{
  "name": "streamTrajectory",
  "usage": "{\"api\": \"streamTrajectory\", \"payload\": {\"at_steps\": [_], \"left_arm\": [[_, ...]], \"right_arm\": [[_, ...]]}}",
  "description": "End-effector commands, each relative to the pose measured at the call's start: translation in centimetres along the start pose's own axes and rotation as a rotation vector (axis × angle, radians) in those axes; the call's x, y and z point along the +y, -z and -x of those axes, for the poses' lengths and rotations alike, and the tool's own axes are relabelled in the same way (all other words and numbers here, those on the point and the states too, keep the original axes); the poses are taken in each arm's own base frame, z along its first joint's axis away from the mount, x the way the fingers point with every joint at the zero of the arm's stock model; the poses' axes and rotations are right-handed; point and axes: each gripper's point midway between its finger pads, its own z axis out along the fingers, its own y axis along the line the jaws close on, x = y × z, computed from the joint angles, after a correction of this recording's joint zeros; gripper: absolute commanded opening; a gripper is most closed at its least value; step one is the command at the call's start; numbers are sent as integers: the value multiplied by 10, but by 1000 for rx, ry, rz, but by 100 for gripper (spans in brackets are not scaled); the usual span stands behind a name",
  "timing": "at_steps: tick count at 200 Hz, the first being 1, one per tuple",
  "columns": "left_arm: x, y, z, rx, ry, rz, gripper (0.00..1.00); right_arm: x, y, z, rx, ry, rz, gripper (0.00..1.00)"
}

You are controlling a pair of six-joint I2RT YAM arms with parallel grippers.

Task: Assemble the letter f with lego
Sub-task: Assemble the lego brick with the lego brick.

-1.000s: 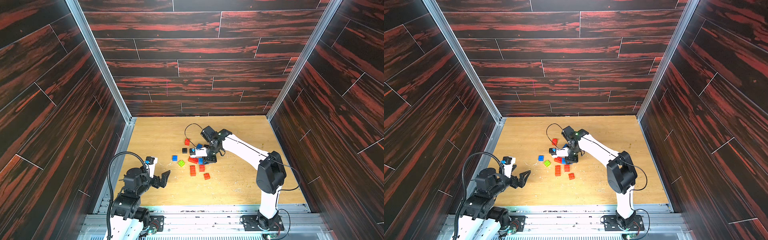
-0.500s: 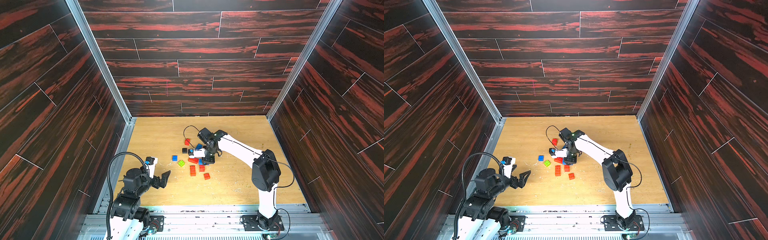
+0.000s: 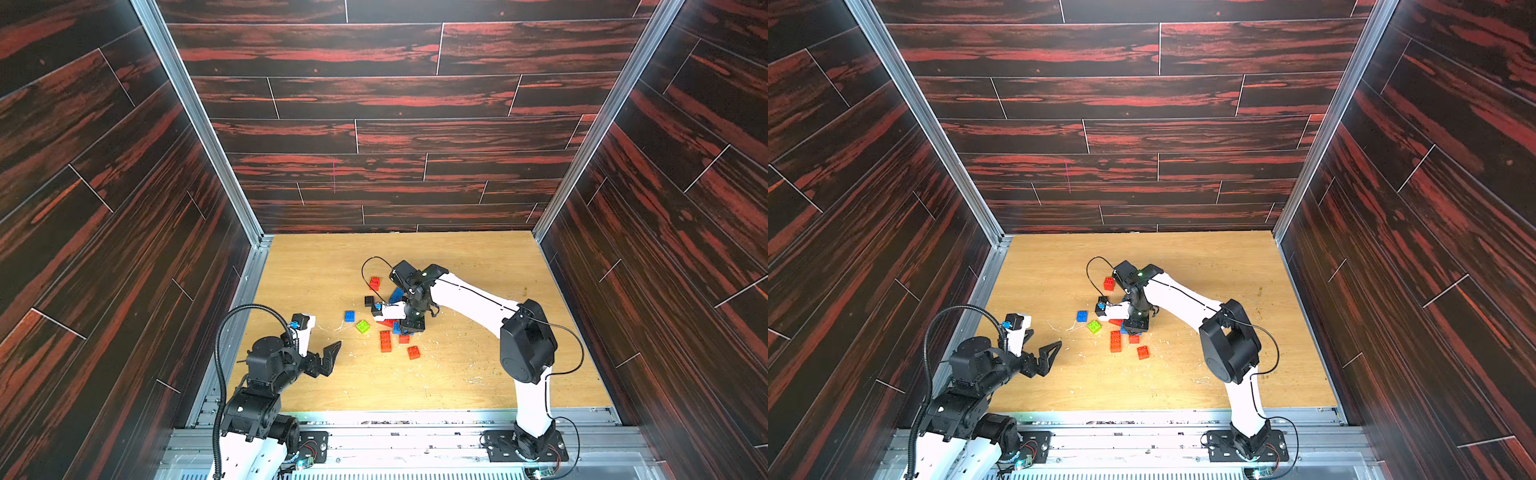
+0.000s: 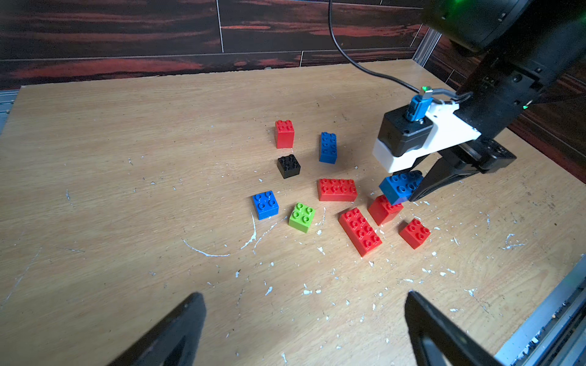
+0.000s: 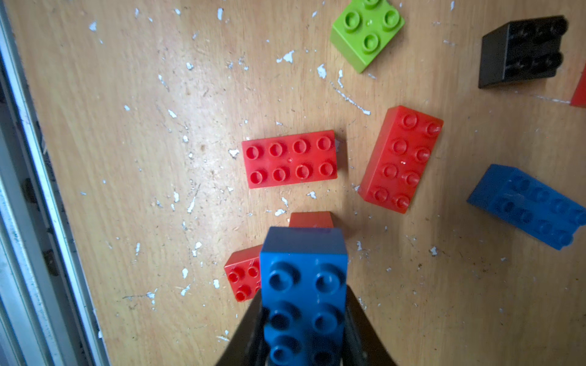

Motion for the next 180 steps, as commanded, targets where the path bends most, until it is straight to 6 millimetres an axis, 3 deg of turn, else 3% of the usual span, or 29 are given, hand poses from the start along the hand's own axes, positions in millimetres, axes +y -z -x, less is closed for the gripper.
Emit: {"api": "streamTrajectory", "payload": {"at_steps": [1,180], "left_arm": [[-4,1,-1,2,-13,-19,100],[-3,1,-1,4,-12,-17,100]], "right_arm": [[9,-14,-5,30,4,59,22],[2,-26,-14,91,24,43,21]]}}
